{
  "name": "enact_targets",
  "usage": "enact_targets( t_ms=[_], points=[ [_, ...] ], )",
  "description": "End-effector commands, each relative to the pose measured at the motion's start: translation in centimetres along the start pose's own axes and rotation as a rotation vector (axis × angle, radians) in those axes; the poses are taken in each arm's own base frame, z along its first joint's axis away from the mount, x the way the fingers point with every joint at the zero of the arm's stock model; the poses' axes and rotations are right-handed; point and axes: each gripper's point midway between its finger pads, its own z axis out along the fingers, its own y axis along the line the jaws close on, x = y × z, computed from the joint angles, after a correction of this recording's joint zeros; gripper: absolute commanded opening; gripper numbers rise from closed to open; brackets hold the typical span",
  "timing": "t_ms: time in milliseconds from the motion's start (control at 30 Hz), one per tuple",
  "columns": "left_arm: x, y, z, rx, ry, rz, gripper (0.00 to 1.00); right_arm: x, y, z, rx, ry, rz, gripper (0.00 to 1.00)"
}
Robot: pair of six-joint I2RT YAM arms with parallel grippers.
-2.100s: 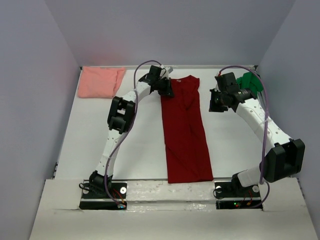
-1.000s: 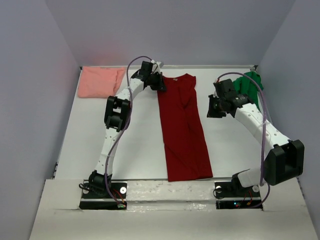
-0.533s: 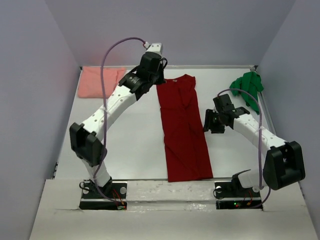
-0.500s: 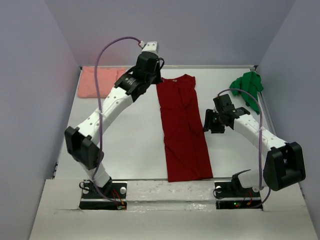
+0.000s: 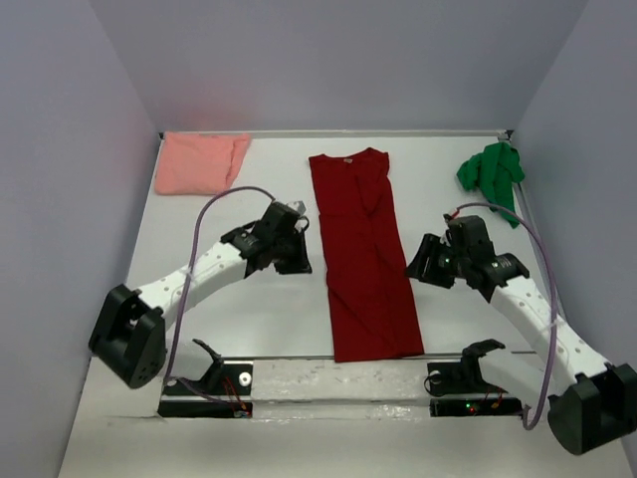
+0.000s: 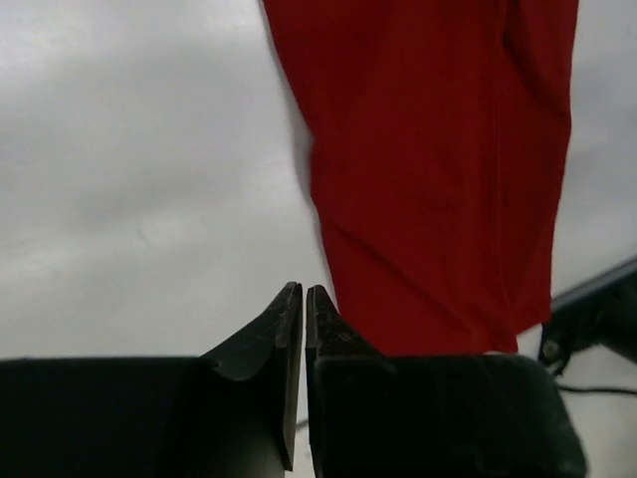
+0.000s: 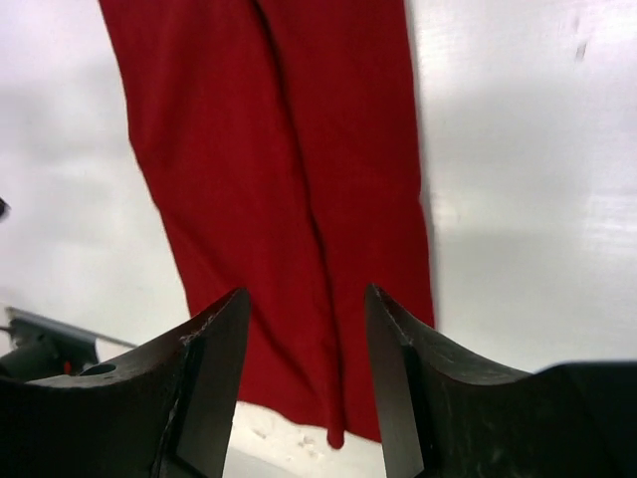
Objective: Fold and stack the t-shirts
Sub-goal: Fold the tshirt
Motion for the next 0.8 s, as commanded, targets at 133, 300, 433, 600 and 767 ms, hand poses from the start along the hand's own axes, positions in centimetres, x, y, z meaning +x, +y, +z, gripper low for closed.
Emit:
enact_targets(
  t_ms=[133,300,433,600,767],
  points=[
    [6.5,-5.5,-5.1,0.424,0.030,-0.083,0.17,3.3,0.6,-2.6,-0.104,-0.023,0.162,0.57],
    [10.5,-4.8,-4.8,0.445,0.100,-0.106,0.17,6.2,-2.1,-1.5,0.000,0.046,0.253,0.54],
    [12.5,-4.2,-4.2,0.424,0.141,-0.120,0.17,7.7,-3.8,-1.3,0.046,0.034,0.300,0.53],
    [14.6,-1.6,-1.6,0.209,0.181,-0.054,0.17,7.1,-4.6,-1.5,0.078,-0.034,0.303,0.50],
    [17.8,-3.4,0.3,0.221,0.272,0.007,0.17,7.7,-5.0,-1.0,0.105,-0.006,0.288,0.49]
  ],
)
